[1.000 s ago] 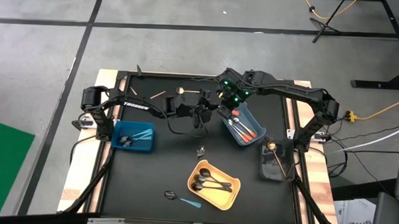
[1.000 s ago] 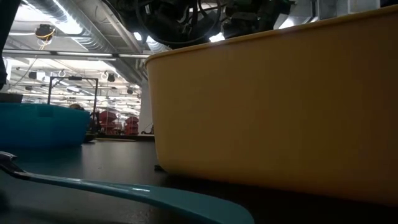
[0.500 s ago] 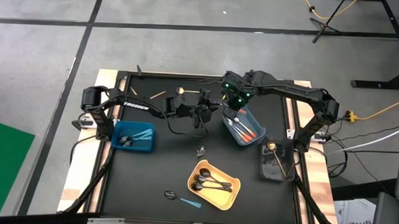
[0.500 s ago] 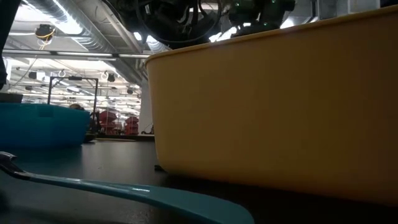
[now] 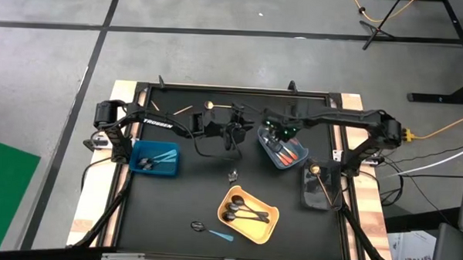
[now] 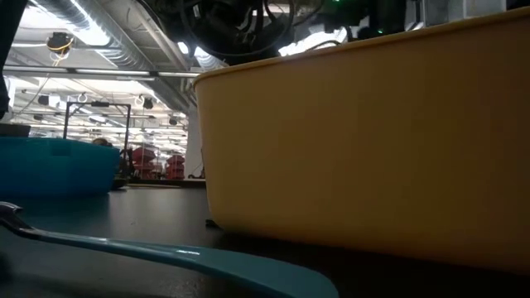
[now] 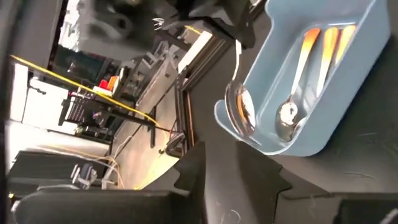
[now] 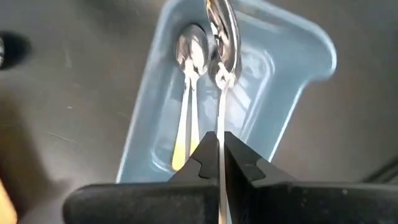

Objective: Sort silverware by color (type)
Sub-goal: Put the orange spoon into the gray bin

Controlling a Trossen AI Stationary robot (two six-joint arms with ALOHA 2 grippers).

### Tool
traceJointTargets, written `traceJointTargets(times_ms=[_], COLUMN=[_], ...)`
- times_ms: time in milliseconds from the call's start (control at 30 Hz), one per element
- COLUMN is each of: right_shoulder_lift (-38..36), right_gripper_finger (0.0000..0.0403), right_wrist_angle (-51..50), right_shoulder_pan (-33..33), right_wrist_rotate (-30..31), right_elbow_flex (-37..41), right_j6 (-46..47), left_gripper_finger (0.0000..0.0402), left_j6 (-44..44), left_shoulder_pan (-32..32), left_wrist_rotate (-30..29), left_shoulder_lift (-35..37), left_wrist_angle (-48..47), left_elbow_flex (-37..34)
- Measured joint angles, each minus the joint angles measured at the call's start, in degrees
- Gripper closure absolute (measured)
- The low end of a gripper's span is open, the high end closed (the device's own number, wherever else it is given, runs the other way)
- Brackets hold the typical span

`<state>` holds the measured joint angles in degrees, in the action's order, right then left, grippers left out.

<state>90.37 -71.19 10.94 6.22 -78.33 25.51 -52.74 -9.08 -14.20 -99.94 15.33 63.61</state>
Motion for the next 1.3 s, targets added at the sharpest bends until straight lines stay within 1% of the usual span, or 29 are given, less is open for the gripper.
traceJointTargets(times_ms=[100, 233, 367, 467, 600, 833, 967, 1167, 1233, 1300], right_shoulder_lift=[-1.62, -2.13, -2.17, -2.17, -2.17, -2.17, -2.17, -2.17, -2.17, -2.17], right_gripper_finger=[0.0403, 0.0403, 0.0403, 0.0401, 0.0401, 0.04, 0.04, 0.0397, 0.0385, 0.0364], right_wrist_angle=[1.91, 5.69, 10.5, 13.45, 16.18, 17.09, 17.13, 17.19, 17.22, 17.24], right_shoulder_pan=[-1.57, -2.47, -2.3, -2.3, -2.32, -2.32, -2.32, -2.32, -2.32, -2.32], right_wrist_rotate=[1.4, 1.27, 1.96, 1.92, 1.86, 1.86, 1.85, 1.75, 1.75, 1.78], right_elbow_flex=[4.26, 9.11, 13.5, 15.37, 16.21, 16.21, 16.21, 16.21, 16.21, 16.21], right_j6=[4.23, 7.13, 7.68, 7.54, 7.17, 7.06, 7.08, 7.1, 7.11, 7.13], left_gripper_finger=[0.0321, 0.0321, 0.0321, 0.0321, 0.0321, 0.0321, 0.0321, 0.0321, 0.0321, 0.0321], left_j6=[-0.14, 0.02, 1.43, 1.63, 2.2, 6.19, 6.37, 6.37, 6.37, 6.67], left_shoulder_pan=[0.07, 0.04, 0.34, 0.73, 1.19, 2.77, 3.75, 4.76, 4.76, 4.76], left_wrist_rotate=[1.22, 3.37, 3.81, 3.87, 5.75, 12.66, 16.17, 16.74, 16.75, 16.74], left_shoulder_lift=[0.0, 0.0, 0.0, 0.0, 0.0, 0.0, 0.0, 0.0, 0.0, 0.0], left_wrist_angle=[-0.21, -0.46, -0.57, -0.95, -0.94, -1.03, -2.24, -2.95, -2.91, -2.93], left_elbow_flex=[0.0, 0.0, 0.0, 0.0, 0.0, 0.0, -0.02, -0.02, -0.02, -0.02])
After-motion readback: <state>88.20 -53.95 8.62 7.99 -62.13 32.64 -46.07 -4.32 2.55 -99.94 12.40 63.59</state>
